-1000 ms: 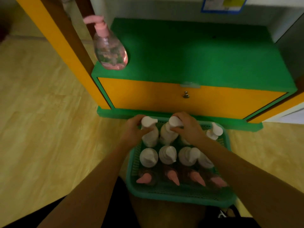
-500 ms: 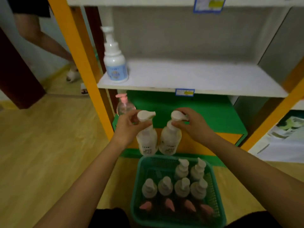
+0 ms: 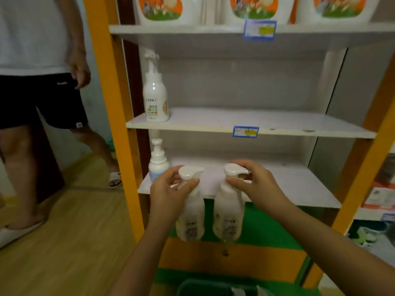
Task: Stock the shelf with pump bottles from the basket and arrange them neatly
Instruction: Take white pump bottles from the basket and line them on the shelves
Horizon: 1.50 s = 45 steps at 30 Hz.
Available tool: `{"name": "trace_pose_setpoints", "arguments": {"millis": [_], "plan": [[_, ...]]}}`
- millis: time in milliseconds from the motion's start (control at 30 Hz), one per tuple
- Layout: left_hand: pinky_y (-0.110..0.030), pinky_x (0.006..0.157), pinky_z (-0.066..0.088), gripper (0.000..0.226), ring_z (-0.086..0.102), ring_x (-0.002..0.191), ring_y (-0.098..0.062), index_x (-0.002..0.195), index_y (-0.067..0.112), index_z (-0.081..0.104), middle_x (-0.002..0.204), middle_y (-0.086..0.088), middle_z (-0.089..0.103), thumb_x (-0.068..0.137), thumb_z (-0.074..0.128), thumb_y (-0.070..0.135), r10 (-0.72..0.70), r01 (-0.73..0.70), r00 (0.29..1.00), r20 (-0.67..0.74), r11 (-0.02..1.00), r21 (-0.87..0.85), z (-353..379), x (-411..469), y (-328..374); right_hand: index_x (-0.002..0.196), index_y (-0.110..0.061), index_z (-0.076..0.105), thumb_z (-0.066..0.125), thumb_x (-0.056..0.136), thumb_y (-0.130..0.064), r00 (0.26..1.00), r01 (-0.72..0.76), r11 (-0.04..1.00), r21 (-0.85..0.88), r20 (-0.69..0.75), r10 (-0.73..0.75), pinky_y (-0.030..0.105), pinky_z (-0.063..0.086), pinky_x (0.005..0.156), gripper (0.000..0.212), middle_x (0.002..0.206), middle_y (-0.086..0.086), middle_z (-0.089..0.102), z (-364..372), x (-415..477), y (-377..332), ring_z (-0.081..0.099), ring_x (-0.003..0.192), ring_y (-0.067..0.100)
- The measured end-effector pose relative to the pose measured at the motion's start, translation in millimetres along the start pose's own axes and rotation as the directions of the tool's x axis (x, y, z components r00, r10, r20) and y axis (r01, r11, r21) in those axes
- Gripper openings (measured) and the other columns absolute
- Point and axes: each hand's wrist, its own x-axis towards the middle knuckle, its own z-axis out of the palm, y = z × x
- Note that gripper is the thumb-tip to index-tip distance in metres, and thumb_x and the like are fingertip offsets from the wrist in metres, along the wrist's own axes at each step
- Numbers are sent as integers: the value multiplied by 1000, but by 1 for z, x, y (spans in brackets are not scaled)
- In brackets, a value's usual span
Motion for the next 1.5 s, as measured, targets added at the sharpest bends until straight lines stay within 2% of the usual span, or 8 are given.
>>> {"name": "trace_pose_setpoints", "arguments": {"millis": [133,400,633,800,967,1133,1300,1500], "plan": [[-19,73,54,33,66,89,-11,105,12,66,95,1,71,73,73,14,13,-12,1000,23,1000,-10,-13,24,31,118,-16,57,67,80,-19,997,76,997,0,-7,-76,31,47,90,39,110,1,61,-22,35,-52,59,102,19],[-43,87,54,31,66,93,-18,101,23,66,97,1,71,71,74,18,24,-25,999,30,999,20,-42,60,65,117,-11,47,65,81,-18,978,192,976,106,-108,-180,38,49,91,41,112,9,57,-37,127,-151,57,101,22],[-16,72,52,30,64,92,-13,100,23,64,96,5,69,72,73,15,61,-62,998,17,998,11,-66,81,77,112,-7,48,65,82,-16,960,220,971,88,-197,-199,31,46,81,36,114,12,59,-4,181,-166,53,92,18],[-2,60,48,34,62,76,9,104,22,64,93,10,68,71,73,17,96,-97,995,24,995,34,-77,92,79,112,-8,48,65,82,-16,956,211,972,101,-228,-184,29,43,78,35,115,13,59,14,207,-154,53,90,19],[1,59,46,31,58,69,16,100,25,62,88,13,65,72,72,16,93,-95,994,49,995,36,-74,98,82,113,-9,48,63,83,-17,956,204,977,66,-228,-185,35,46,84,35,114,13,60,19,227,-148,53,91,21],[0,60,46,26,58,76,-3,90,27,61,87,8,65,72,72,13,86,-86,995,44,996,4,-66,101,85,113,-9,47,62,83,-18,958,195,979,67,-228,-175,40,48,89,34,115,15,59,25,243,-142,57,98,27],[0,57,46,27,60,66,11,97,22,62,87,8,66,73,72,16,87,-87,994,66,996,-8,-61,104,88,115,-7,45,59,84,-17,954,224,973,50,-215,-209,39,48,86,36,115,17,58,29,255,-135,57,97,28],[-3,64,49,25,59,67,11,85,33,60,84,10,66,71,73,17,107,-106,991,81,994,-5,-55,102,95,139,-14,25,53,89,-19,968,222,975,-23,-112,-223,39,32,108,57,146,14,30,29,241,-127,36,130,31]]}}
